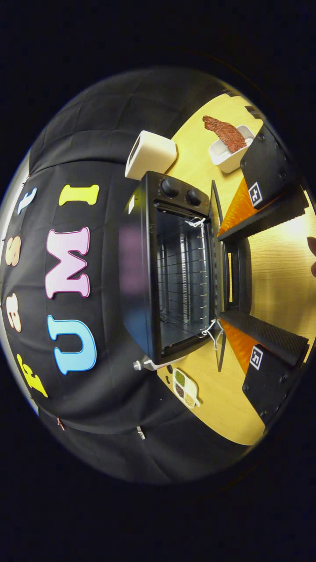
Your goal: Open the toaster oven, put the food inside, and close the toaster oven door.
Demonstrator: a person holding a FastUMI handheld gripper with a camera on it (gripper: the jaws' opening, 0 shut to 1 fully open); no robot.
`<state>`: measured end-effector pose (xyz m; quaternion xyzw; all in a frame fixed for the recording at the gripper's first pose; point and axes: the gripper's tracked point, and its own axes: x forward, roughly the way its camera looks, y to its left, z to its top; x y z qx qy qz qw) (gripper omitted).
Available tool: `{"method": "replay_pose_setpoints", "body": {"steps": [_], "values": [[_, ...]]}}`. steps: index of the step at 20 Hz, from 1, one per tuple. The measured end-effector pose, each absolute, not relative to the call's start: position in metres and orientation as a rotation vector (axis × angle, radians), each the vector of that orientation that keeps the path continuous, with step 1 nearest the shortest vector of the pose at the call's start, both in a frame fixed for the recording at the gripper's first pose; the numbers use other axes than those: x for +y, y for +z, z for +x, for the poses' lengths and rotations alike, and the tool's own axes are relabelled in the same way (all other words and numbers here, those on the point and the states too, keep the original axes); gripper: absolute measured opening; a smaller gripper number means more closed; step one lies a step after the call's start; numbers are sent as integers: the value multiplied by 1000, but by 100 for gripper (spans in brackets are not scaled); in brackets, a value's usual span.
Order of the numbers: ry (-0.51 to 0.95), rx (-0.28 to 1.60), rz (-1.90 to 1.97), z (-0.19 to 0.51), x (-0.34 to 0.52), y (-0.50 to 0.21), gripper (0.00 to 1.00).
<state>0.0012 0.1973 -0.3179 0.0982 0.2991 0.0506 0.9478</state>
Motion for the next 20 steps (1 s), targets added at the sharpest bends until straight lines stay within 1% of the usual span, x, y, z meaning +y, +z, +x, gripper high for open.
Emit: {"method": "replay_pose_setpoints", "body": {"steps": [3, 6, 7, 13, 20], "values": [[117, 674, 173, -16, 200, -338, 98], [138, 838, 140, -36, 197, -372, 98], [148, 862, 152, -44, 198, -380, 99], [178, 793, 226, -45, 182, -354, 98], [266, 644, 323, -29, 137, -283, 98]]}}
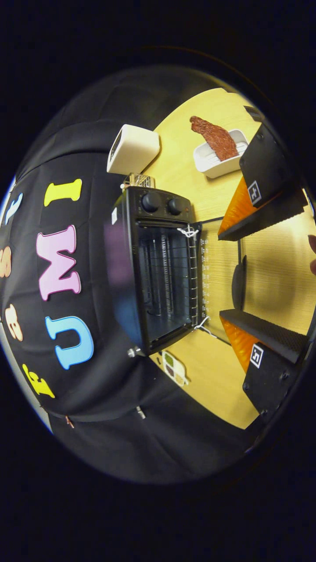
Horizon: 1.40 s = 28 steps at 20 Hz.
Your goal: Open the toaster oven, put the food inside, and close the toaster oven door.
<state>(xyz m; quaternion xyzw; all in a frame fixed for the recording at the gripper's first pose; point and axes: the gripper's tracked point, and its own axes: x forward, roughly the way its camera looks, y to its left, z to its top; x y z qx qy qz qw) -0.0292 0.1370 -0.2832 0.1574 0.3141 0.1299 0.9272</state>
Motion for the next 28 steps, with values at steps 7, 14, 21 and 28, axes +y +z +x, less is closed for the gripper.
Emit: {"method": "replay_pose_setpoints", "body": {"steps": [7, 14, 21, 28], "values": [[329, 521, 247, -9, 51, -220, 99], [326, 631, 268, 26, -53, -230, 99], [406, 929, 237, 46, -144, -331, 99], [607, 1336, 460, 15, -133, -413, 89]]}}
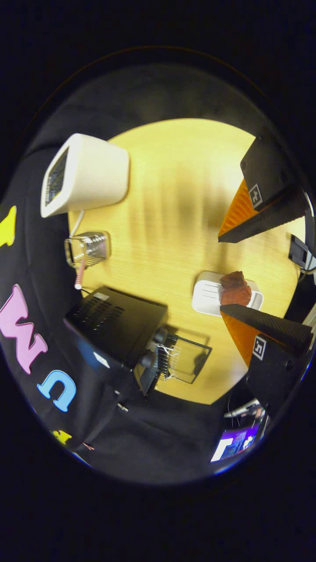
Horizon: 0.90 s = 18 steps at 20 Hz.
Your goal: Open the toaster oven, put the food inside, and close the toaster oven door.
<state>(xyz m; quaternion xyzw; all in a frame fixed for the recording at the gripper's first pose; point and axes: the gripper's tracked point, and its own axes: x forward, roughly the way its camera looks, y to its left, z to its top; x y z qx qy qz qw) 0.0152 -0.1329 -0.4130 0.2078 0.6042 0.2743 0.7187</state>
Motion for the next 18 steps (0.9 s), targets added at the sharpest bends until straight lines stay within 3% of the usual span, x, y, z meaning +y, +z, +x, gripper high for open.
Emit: {"method": "replay_pose_setpoints", "body": {"steps": [2, 6, 9, 11, 18], "values": [[637, 1433, 468, 4, -126, -431, 87], [682, 1463, 464, 0, -105, -446, 68], [718, 1458, 517, -6, -96, -440, 30], [685, 1405, 518, -2, -97, -428, 18], [492, 1171, 441, 3, -115, -382, 14]]}}
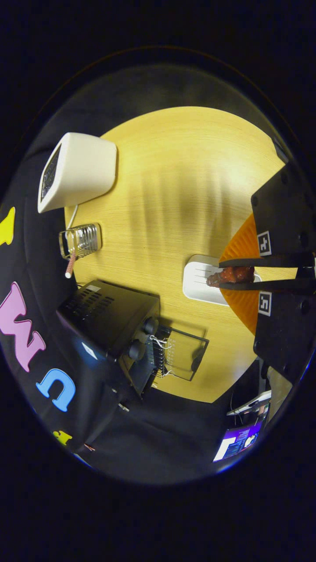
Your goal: Open the toaster oven, put the food inside, and close the toaster oven door.
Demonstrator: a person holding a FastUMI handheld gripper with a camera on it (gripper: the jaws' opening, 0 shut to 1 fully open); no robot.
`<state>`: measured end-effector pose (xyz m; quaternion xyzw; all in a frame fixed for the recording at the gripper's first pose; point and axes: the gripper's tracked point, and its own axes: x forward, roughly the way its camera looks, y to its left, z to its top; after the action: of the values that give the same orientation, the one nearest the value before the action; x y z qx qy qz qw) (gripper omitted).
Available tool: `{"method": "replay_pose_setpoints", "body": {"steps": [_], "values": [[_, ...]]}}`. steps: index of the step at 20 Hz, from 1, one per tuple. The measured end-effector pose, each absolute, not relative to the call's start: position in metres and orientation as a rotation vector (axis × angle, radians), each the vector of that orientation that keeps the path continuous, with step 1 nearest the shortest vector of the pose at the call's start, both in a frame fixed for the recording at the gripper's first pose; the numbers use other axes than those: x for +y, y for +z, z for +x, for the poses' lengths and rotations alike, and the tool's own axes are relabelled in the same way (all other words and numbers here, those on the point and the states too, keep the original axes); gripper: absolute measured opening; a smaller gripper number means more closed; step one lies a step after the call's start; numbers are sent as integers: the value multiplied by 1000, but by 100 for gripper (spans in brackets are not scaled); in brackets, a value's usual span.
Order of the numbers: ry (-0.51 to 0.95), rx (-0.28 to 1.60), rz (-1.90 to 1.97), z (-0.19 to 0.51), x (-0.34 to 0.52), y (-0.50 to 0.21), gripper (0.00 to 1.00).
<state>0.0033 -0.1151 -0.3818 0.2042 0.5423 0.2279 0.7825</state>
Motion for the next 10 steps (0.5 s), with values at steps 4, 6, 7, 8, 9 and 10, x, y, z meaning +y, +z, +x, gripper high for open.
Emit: {"method": "replay_pose_setpoints", "body": {"steps": [4, 6, 7, 8, 9, 10], "values": [[396, 1021, 461, 4, -115, -344, 14], [374, 960, 464, 0, -108, -325, 15], [371, 938, 475, -2, -102, -315, 15], [371, 918, 490, -5, -93, -304, 14], [374, 898, 507, -8, -84, -294, 15], [376, 882, 523, -11, -74, -284, 14]]}}
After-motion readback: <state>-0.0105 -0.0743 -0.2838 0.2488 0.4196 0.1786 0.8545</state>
